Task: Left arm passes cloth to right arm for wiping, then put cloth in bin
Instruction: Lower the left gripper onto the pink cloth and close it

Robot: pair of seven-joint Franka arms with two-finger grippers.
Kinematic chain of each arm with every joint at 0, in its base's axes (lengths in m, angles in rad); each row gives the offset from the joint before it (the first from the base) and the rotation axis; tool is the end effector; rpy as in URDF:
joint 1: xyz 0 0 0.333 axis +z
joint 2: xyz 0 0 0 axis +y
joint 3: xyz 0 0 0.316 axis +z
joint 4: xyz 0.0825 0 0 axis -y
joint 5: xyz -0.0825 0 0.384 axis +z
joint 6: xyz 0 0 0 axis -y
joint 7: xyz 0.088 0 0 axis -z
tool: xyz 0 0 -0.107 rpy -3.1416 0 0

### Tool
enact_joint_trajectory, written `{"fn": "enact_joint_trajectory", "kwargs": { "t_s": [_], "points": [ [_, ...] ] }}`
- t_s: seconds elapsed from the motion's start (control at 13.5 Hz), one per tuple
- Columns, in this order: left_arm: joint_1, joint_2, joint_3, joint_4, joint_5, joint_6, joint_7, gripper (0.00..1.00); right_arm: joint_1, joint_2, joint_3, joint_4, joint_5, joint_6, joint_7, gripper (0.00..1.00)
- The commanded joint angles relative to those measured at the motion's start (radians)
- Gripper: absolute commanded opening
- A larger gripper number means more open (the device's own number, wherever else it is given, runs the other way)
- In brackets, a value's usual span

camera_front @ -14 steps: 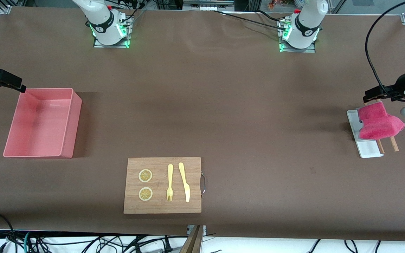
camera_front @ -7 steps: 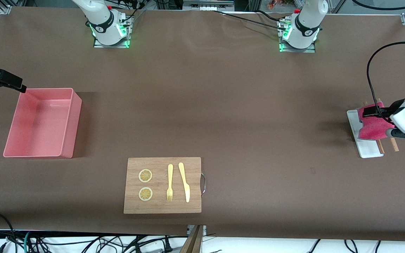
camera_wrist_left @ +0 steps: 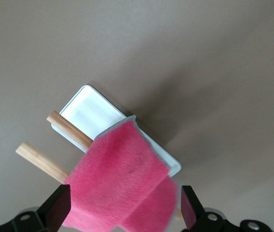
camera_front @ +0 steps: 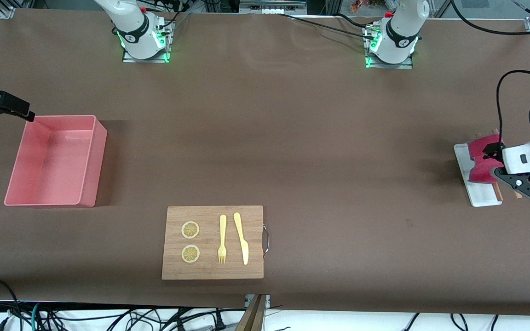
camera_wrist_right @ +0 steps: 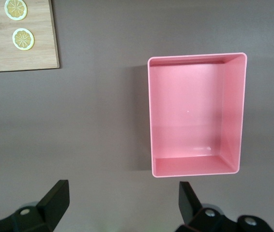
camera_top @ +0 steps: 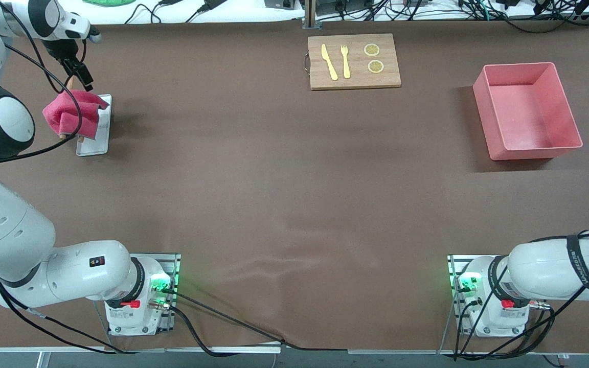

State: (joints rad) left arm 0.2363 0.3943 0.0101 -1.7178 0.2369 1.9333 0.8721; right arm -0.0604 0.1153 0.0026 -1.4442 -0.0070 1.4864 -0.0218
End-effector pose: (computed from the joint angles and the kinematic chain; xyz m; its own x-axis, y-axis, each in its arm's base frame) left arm 0.6147 0.1707 0.3467 0.7147 -0.6422 -0.2769 -0.6660 -0.7459 0.0111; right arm 0.5803 -0.0345 0.6111 0.9967 -0.0364 -0.0732 -0.0361 -0.9993 0.0051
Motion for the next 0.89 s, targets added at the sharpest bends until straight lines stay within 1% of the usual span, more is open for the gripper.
{"fn": "enact_joint_trajectory", "kwargs": {
  "t_s": [0.0,0.15,0.3,0.52,0.81],
  "points": [
    [0.015,0.031,-0.009,0.000,0.038,0.024,0.143,1.00,-0.001,0.009,0.005,0.021,0.007,-0.003,-0.015,1.00],
    [0.017,0.031,-0.010,-0.040,0.076,0.070,0.198,1.00,-0.001,0.009,0.005,0.021,0.007,-0.003,-0.015,1.00],
    [0.032,0.035,-0.010,-0.046,0.076,0.108,0.293,1.00,-0.001,0.009,0.005,0.021,0.007,-0.003,-0.015,1.00],
    [0.073,0.061,-0.013,-0.046,0.070,0.154,0.363,1.00,-0.001,0.011,0.004,0.021,0.007,-0.003,-0.015,1.00],
    [0.090,0.064,-0.015,-0.057,0.059,0.151,0.396,1.00,-0.001,0.011,0.004,0.021,0.008,-0.003,-0.017,1.00]
  ]
}}
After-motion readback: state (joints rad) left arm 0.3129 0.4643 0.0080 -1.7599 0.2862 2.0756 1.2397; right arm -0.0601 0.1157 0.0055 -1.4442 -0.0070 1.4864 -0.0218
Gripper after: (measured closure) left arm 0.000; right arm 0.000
